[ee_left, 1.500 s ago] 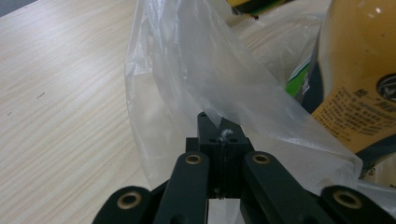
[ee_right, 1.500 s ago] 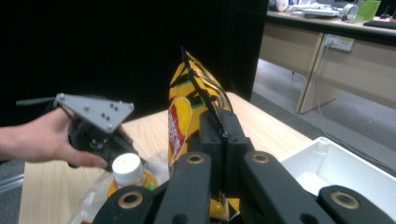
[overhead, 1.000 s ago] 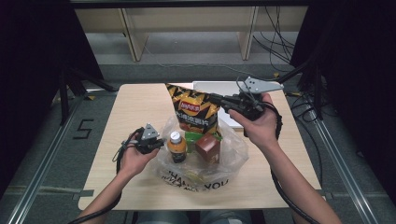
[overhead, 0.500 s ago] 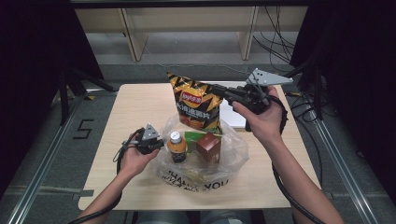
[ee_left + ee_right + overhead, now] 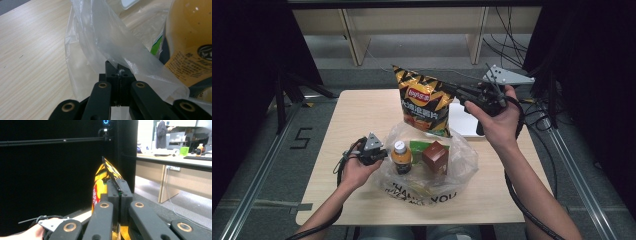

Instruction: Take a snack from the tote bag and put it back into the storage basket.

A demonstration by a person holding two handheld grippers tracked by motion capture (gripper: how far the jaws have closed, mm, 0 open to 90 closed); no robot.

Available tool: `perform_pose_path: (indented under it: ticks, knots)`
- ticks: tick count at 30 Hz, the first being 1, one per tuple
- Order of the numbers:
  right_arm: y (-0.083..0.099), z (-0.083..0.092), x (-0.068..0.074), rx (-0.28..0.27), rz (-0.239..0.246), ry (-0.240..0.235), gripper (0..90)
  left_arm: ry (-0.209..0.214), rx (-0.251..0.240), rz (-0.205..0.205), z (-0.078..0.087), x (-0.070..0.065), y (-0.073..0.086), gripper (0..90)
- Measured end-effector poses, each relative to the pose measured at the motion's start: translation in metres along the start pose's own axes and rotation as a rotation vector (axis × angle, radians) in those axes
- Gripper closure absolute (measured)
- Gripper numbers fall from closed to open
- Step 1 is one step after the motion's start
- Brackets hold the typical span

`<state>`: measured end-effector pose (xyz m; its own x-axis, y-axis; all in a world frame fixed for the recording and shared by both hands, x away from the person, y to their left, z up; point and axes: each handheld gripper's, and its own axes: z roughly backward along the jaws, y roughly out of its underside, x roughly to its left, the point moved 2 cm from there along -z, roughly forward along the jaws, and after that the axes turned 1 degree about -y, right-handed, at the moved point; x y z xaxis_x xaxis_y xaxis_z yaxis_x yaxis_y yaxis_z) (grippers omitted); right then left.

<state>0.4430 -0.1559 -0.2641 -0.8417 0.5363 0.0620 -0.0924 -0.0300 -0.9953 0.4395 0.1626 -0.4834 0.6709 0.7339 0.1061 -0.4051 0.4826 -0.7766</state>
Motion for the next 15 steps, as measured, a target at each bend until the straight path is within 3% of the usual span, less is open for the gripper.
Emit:
perform_pose_path:
  ticks: [1,3,4,15]
  knots:
    - [-0.001,0.001,0.001,0.002,-0.026,-0.001,90.0,0.000,0.000,0.000,0.000,0.000,0.000,88.6]
    - [-0.002,0.000,-0.001,-0.014,-0.001,0.000,90.0,0.000,-0.001,-0.001,0.000,0.000,0.000,88.6]
    - [-0.002,-0.001,0.000,-0.016,-0.021,-0.009,90.0,0.000,-0.001,-0.001,0.000,0.000,0.000,88.5]
    - [-0.017,0.003,-0.003,-0.052,-0.009,0.018,90.0,-0.006,-0.006,-0.003,0.001,0.001,0.000,87.8]
